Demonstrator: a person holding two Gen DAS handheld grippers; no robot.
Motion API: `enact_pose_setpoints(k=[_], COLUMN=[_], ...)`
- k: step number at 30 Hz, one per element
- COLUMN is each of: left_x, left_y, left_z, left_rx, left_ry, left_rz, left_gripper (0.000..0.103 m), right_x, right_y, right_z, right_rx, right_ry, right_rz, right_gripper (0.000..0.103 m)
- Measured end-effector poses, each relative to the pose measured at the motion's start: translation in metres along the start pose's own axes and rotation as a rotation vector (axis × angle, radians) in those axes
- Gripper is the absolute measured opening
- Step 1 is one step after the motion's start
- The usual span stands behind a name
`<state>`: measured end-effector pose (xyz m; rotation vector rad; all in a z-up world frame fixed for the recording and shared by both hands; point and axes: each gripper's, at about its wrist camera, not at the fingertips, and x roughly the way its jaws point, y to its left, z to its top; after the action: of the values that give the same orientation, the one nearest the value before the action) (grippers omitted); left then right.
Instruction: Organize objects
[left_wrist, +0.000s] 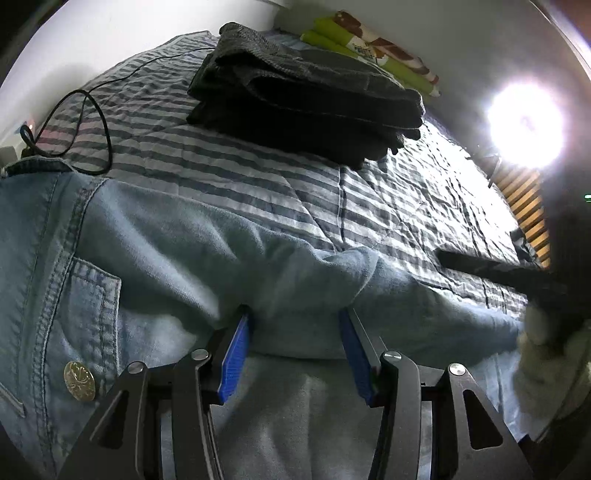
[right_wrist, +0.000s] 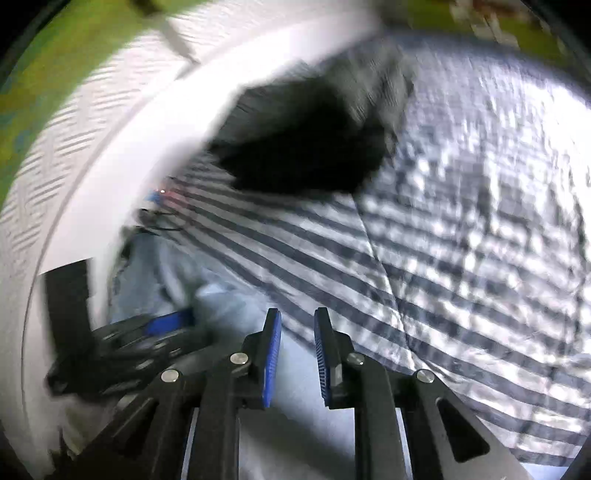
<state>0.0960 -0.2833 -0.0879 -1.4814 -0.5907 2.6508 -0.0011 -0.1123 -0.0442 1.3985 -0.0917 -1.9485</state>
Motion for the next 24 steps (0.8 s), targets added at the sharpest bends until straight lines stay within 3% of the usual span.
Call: enact_pose_setpoints(k=[2, 7, 9, 11, 12, 14, 16, 18, 19, 21, 23, 24], left_x=[-0.010, -0.045, -0.040, -0.022, -0.012, 0.010, 0.010, 0.006, 0.005, 0.004, 0.004, 0.004], left_y=[-0.002, -0.004, -0.006, -0.006, -0.006, 0.000, 0.003, 0.006, 0.006, 0.005, 0.003, 0.003], left_z=[0.004, 0.021, 0.025, 0.024, 0.022, 0.013, 0.009, 0.006, 0.004, 0.001, -0.001, -0.001], left_rx=[0.002, -0.025, -0.026, -0.024, -0.017, -0.001, 0.007, 0.009, 0.016, 0.031, 0.045, 0.046], left_ry=[-0.022, -0.163, -0.152, -0.094, -0.060, 0.009, -0.006, -0.002, 0.000, -0.004, -0.006, -0.005], left_rz=[-0.027, -0.116, -0.116, -0.078, -0.057, 0.009, -0.011, -0.020, -0.021, -0.015, -0.008, -0.007], left_gripper=[0.052, 0.060, 0.060, 0.060, 0.060, 0.059, 0.059, 0.059, 0.059, 0.059, 0.059, 0.059], right_x=[0.013, 0.006, 0.009, 0.021, 0.021, 0.019, 0.009, -0.017, -0.028, -0.042, -0.039, -0.024], right_y=[-0.004, 0.036, 0.053, 0.059, 0.060, 0.059, 0.058, 0.058, 0.056, 0.048, 0.038, 0.034], right_z=[-0.010, -0.060, -0.081, -0.091, -0.095, -0.091, -0.085, -0.071, -0.062, -0.038, -0.014, 0.000], right_rx=[0.035, -0.114, -0.172, -0.196, -0.204, -0.198, -0.195, -0.206, -0.205, -0.172, -0.141, -0.125], right_ry=[0.059, 0.058, 0.071, 0.132, 0.113, 0.128, 0.118, 0.038, -0.006, -0.077, -0.089, -0.055], right_rz=[0.072, 0.119, 0.116, 0.107, 0.101, 0.107, 0.110, 0.151, 0.162, 0.135, 0.133, 0.150], right_gripper=[0.017, 0.017, 0.017, 0.017, 0.017, 0.017, 0.017, 0.017, 0.020, 0.042, 0.043, 0.044])
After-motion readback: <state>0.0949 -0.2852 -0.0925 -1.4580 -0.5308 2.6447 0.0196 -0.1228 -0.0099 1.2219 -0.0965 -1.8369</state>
